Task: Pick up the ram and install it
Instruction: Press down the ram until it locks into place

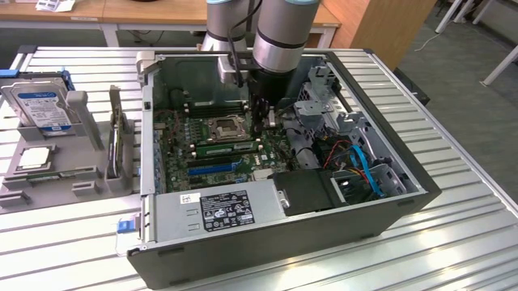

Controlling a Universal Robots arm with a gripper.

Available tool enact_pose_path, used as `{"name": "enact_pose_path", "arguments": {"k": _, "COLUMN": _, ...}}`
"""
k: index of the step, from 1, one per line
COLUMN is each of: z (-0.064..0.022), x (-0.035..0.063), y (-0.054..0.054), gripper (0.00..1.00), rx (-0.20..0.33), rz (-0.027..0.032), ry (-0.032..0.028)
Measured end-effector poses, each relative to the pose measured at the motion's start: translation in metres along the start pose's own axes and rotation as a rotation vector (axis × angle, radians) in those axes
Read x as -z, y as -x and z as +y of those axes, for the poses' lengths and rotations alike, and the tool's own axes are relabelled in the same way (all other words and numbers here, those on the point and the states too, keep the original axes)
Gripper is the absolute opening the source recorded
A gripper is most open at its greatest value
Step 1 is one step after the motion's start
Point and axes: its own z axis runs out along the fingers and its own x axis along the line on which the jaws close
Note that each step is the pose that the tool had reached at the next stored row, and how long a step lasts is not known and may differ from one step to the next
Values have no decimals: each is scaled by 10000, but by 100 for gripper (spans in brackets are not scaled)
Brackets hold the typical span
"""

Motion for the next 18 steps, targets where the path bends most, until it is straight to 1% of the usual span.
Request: {"name": "enact_pose_path", "arguments": {"k": 18, "z": -4, "x": -136, "y": -4, "gripper": 10, "rx": 0, "rz": 1, "ry": 0}}
